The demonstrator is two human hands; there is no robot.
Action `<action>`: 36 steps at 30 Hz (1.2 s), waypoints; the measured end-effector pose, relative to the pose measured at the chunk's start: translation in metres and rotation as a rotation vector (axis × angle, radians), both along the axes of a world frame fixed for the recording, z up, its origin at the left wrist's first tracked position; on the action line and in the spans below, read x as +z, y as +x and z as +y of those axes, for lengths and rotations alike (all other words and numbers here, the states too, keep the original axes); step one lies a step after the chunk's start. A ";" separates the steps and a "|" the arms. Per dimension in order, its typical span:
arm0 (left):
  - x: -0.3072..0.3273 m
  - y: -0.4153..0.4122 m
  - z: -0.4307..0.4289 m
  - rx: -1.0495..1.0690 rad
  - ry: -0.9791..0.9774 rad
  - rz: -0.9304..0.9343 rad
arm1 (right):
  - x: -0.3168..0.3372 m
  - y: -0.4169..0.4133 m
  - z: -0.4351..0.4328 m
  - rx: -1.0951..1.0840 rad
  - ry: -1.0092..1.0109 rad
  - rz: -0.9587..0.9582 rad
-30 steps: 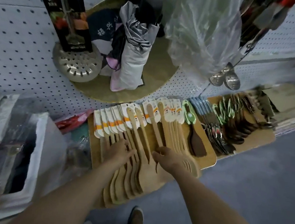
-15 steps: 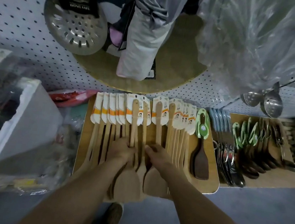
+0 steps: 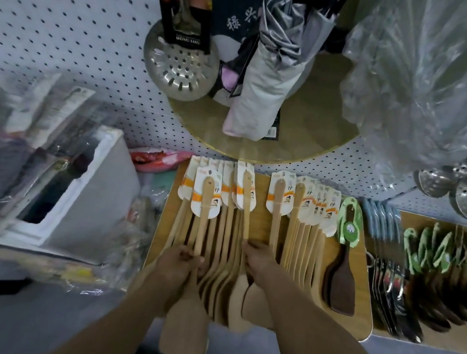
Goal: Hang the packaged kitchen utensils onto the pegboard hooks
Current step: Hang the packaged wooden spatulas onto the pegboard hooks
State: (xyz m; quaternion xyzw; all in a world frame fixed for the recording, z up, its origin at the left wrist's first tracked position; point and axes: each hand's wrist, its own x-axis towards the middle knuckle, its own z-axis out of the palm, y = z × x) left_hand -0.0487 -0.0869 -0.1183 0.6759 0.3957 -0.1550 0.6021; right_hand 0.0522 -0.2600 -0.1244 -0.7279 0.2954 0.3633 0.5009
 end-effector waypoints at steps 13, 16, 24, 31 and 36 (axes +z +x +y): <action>0.039 -0.026 0.013 0.121 -0.171 -0.135 | 0.031 -0.026 0.026 -0.301 0.186 -0.031; 0.043 -0.035 0.014 0.106 -0.180 -0.154 | 0.036 -0.042 0.021 -0.345 0.173 -0.040; 0.072 -0.070 -0.006 -0.106 -0.194 -0.202 | 0.079 -0.102 -0.028 -0.486 0.205 -0.137; 0.121 -0.075 -0.075 -0.257 -0.197 -0.321 | 0.153 -0.154 -0.105 -0.614 0.171 -0.330; 0.139 -0.063 -0.158 -0.431 -0.195 -0.380 | 0.192 -0.179 -0.186 -0.701 0.178 -0.495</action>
